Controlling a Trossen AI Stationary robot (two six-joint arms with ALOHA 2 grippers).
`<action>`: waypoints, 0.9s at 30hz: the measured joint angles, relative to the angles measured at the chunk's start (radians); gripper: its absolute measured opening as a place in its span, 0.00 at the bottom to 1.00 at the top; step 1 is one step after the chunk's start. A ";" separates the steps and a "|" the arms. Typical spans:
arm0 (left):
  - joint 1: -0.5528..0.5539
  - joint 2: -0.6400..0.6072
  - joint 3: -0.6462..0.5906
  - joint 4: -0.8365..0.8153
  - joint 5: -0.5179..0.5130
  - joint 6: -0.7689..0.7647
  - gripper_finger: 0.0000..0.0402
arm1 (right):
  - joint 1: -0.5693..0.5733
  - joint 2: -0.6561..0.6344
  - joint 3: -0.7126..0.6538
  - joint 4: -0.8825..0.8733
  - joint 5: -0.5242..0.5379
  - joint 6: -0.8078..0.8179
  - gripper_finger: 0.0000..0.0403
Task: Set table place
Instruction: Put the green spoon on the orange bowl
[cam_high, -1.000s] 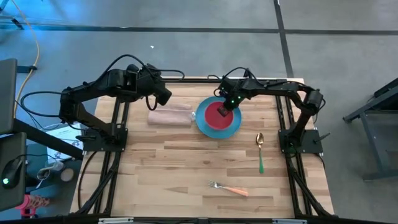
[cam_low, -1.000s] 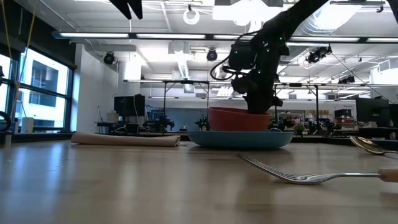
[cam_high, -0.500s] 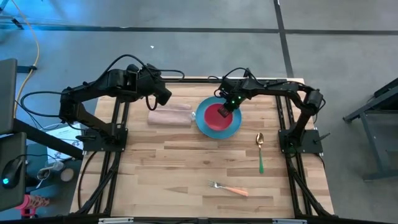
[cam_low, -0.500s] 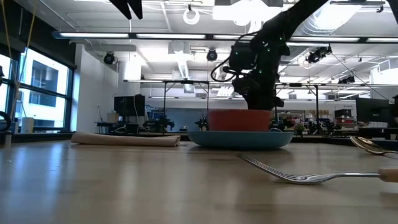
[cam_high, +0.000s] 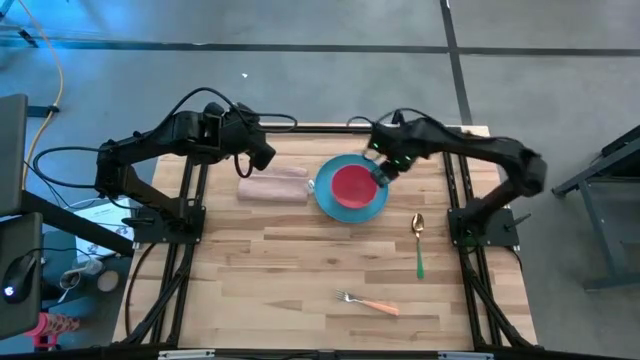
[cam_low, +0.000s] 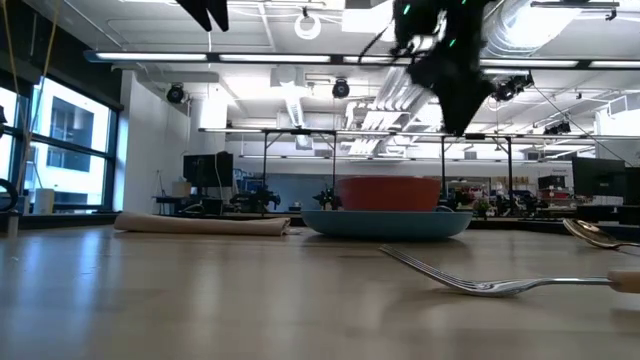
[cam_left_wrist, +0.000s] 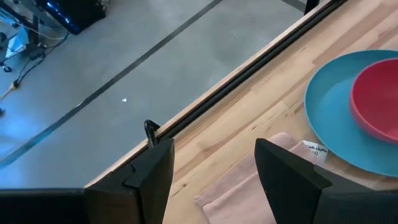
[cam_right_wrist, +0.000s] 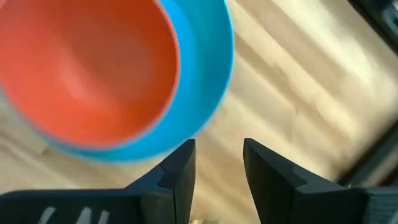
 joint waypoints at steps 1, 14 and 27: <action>0.000 0.000 0.000 0.000 0.000 0.008 0.53 | 0.035 -0.036 -0.005 -0.028 0.011 0.068 0.31; 0.000 0.000 0.000 0.002 -0.002 0.058 0.53 | 0.720 -0.238 -0.356 -0.027 -0.009 1.140 0.31; 0.000 0.000 0.000 0.004 0.002 0.059 0.53 | 0.863 -0.172 -0.631 0.320 -0.079 1.353 0.31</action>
